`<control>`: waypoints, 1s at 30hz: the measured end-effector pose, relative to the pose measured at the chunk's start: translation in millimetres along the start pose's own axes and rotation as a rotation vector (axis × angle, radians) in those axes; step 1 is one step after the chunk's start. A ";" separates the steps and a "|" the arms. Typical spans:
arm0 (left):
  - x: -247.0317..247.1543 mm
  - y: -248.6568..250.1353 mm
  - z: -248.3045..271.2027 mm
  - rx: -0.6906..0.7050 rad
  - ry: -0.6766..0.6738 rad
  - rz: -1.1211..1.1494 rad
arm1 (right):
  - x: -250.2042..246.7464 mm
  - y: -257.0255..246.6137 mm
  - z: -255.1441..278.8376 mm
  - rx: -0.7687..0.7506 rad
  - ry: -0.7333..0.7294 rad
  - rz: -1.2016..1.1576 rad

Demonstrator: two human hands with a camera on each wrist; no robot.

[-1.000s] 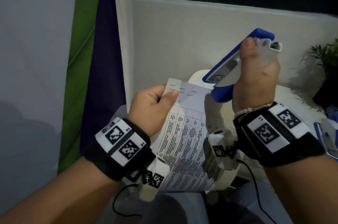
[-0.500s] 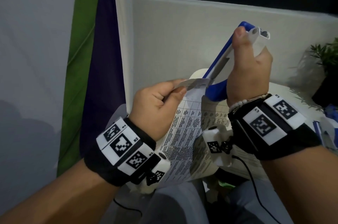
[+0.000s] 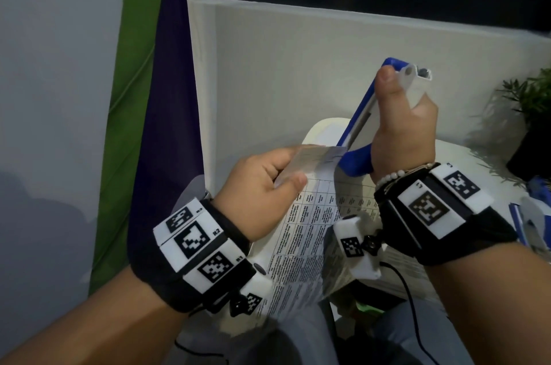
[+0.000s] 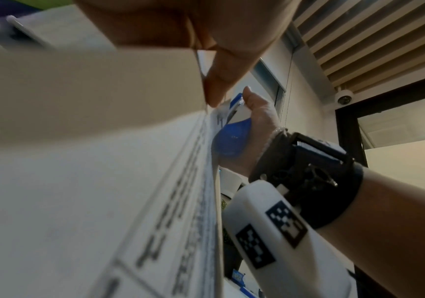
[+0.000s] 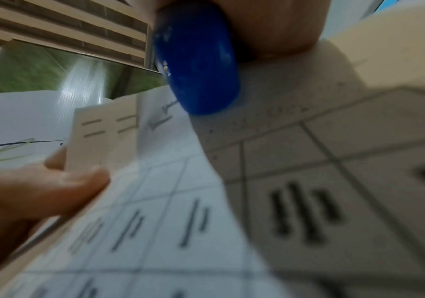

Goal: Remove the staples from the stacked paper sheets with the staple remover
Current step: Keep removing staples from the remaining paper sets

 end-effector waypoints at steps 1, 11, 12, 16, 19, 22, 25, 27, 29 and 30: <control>-0.4 -0.8 -0.1 0.000 0.003 0.009 | 0.4 2.7 -0.8 0.031 -0.014 -0.008; -10.2 -11.3 -2.1 0.195 0.179 -0.177 | -22.1 7.7 -1.8 -0.015 0.162 -0.095; -10.3 -13.2 -1.7 0.227 0.180 -0.221 | -23.5 9.0 -0.3 -0.009 0.167 -0.089; -10.0 -13.9 -0.5 0.374 0.178 -0.364 | -27.7 14.5 5.1 0.002 0.173 -0.087; -8.9 -11.3 1.4 0.433 0.170 -0.412 | -30.7 15.1 7.6 -0.037 0.172 -0.057; -9.0 -9.7 1.2 0.426 0.163 -0.425 | -31.6 16.1 8.2 -0.045 0.155 -0.083; -10.1 -9.9 -0.7 0.267 0.193 -0.238 | -29.2 14.2 7.7 -0.049 0.134 -0.069; -9.5 -12.1 -2.7 0.102 0.203 -0.054 | -25.2 14.6 6.7 -0.038 0.114 -0.080; -6.8 -13.3 -3.7 0.006 0.187 0.057 | -18.9 14.9 6.1 -0.011 0.083 -0.104; -5.5 -11.9 -3.8 0.001 0.176 0.071 | -14.6 14.3 6.6 0.001 0.063 -0.092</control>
Point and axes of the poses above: each hand's wrist, its own z-axis away from the middle knuckle, its own x-axis out of the palm, y = z × x, the point moved 4 cm from there along -z, towards the middle knuckle, and after that the axes turned 2 degrees about -y, right-handed, at the moved point
